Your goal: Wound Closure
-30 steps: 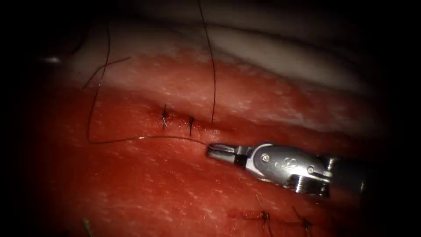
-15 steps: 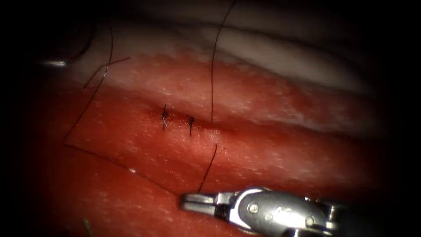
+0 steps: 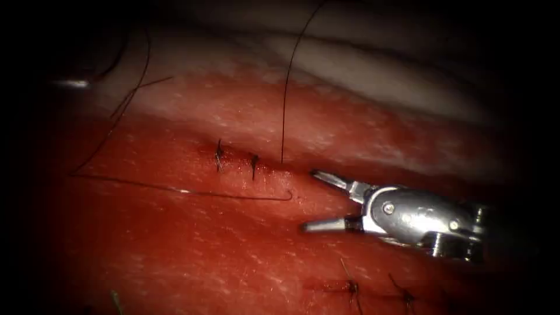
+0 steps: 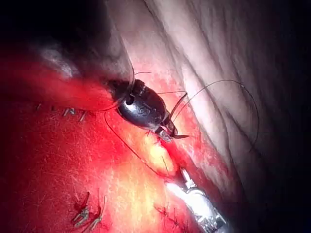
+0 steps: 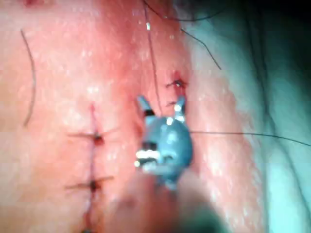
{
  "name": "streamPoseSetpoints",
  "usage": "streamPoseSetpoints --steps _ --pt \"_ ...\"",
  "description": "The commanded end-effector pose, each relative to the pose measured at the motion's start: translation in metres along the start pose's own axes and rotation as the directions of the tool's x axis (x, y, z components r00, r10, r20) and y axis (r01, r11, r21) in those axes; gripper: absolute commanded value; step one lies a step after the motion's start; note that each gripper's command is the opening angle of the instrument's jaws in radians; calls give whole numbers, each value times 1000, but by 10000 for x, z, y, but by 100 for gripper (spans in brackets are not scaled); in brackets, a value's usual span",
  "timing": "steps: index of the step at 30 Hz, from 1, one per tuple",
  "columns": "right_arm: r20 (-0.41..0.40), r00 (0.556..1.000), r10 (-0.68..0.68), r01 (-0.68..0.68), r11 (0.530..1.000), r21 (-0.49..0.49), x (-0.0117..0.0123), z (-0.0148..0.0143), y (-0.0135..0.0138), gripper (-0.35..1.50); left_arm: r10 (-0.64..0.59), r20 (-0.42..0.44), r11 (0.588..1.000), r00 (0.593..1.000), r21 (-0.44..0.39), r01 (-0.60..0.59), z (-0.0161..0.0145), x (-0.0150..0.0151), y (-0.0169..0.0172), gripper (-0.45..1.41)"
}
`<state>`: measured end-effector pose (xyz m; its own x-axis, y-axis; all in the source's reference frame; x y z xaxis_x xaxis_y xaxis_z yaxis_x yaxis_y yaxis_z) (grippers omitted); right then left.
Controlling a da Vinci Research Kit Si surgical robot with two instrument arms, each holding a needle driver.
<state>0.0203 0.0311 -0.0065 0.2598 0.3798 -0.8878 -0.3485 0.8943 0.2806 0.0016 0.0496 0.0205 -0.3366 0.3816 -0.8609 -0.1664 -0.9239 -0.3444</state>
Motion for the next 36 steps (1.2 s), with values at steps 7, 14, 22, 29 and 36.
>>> streamPoseSetpoints --steps 7,14,22,29,36 --pt "24 999 -31 29 998 64 -36 41 -6 -35 -1 0 1000 1000 0 1 7 -5 4 -35" --pt "55 998 16 -23 991 133 -13 25 -32 -35 1 0 1000 1000 0 -1 8 -8 3 -35" --pt "28 998 51 -56 973 223 57 9 -89 -35 3 0 1000 1000 1 -3 9 -11 2 -35" --pt "-71 995 67 -46 964 263 108 13 -117 34 3 0 1000 1000 1 -3 9 -12 1 -35" --pt "-36 999 -16 21 990 142 71 -5 -52 100 5 1 1000 1000 2 -5 9 -14 0 -35"
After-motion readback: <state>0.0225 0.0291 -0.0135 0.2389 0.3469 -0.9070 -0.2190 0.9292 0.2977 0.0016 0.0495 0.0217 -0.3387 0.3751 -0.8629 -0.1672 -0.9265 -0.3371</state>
